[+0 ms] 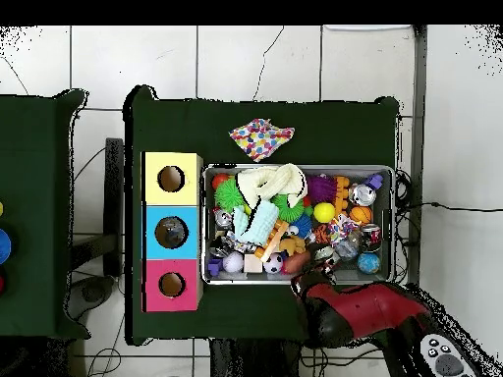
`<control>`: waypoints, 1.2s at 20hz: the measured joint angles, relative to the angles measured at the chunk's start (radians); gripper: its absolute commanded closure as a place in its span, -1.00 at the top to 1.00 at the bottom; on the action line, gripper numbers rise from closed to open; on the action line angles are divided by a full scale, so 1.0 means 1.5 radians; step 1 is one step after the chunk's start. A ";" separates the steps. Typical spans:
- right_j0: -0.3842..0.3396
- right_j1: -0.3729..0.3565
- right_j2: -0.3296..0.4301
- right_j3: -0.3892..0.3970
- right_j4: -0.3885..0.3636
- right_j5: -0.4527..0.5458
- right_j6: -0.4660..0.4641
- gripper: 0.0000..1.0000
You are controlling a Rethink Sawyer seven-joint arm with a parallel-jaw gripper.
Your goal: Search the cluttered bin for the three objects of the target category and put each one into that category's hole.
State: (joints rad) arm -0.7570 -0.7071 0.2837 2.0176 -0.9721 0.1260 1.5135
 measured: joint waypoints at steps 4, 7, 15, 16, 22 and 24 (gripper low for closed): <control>-0.013 -0.045 0.014 0.040 0.049 0.000 0.000 -1.00; -0.038 -0.070 0.031 0.059 0.087 0.004 0.000 -1.00; -0.096 -0.103 0.071 0.061 0.135 0.058 0.000 -1.00; -0.104 -0.103 0.078 0.057 0.134 0.071 0.000 -1.00; -0.137 -0.085 0.118 0.025 0.134 0.114 0.000 -1.00; -0.149 -0.073 0.135 0.012 0.134 0.123 0.000 -1.00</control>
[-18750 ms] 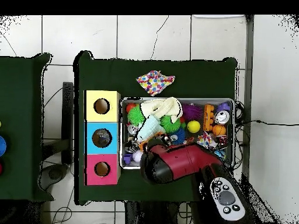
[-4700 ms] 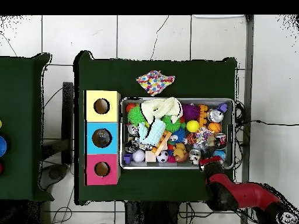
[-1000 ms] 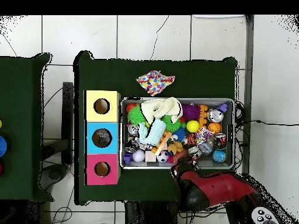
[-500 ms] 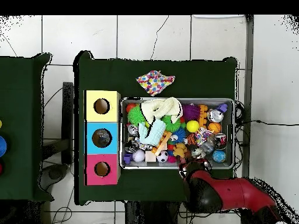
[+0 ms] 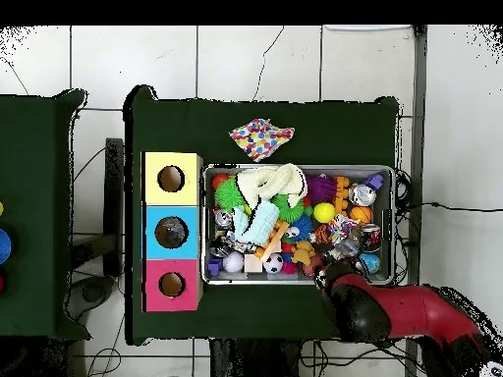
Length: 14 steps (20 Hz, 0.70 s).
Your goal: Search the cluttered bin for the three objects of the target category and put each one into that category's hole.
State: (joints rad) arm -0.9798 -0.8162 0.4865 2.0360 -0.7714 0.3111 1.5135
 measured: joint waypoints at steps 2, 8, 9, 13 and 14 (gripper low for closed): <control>-0.011 0.016 0.015 -0.016 0.000 0.006 0.000 -1.00; -0.043 0.066 0.054 -0.054 -0.011 0.006 0.000 -1.00; -0.046 0.071 0.058 -0.057 -0.014 0.006 0.000 -1.00; -0.068 0.100 0.081 -0.073 -0.029 0.006 -0.001 1.00; -0.070 0.102 0.082 -0.073 -0.030 0.006 -0.001 1.00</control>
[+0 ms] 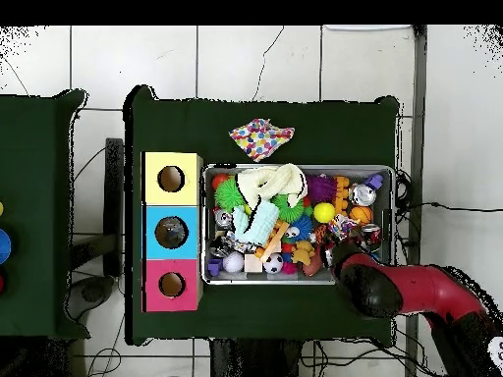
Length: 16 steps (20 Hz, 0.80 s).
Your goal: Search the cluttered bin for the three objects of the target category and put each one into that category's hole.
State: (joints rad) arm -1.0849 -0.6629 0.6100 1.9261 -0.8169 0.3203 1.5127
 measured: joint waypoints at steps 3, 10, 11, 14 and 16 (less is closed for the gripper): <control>-0.017 0.018 0.016 -0.005 -0.007 0.002 0.000 1.00; -0.051 0.046 0.046 -0.021 -0.013 0.020 0.000 1.00; -0.053 0.047 0.047 -0.023 -0.013 0.023 0.000 1.00; -0.059 0.048 0.048 -0.030 -0.013 0.034 0.000 1.00; -0.063 0.048 0.049 -0.035 -0.013 0.041 0.000 1.00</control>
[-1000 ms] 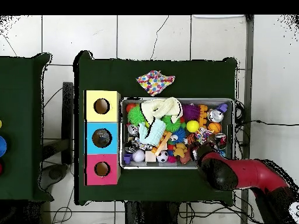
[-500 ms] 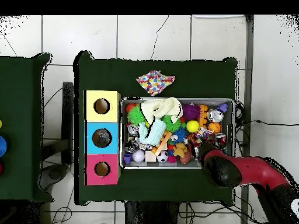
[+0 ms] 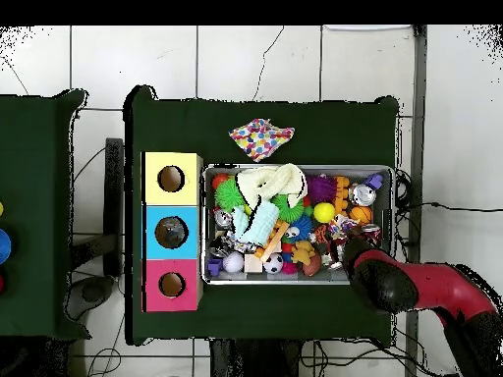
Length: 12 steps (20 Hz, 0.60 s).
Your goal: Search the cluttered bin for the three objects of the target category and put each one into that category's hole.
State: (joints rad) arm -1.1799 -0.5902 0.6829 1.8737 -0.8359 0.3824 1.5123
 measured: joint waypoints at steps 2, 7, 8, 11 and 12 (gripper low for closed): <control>-0.006 0.000 0.001 -0.004 0.000 0.006 0.000 1.00; -0.022 0.000 0.007 -0.020 0.000 0.016 0.000 1.00; -0.023 0.000 0.008 -0.023 0.000 0.017 0.000 1.00; -0.027 0.000 0.011 -0.032 0.000 0.019 0.000 1.00; -0.029 0.001 0.013 -0.037 0.000 0.019 0.000 1.00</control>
State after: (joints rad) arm -1.2233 -0.5882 0.7028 1.8176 -0.8364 0.4111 1.5121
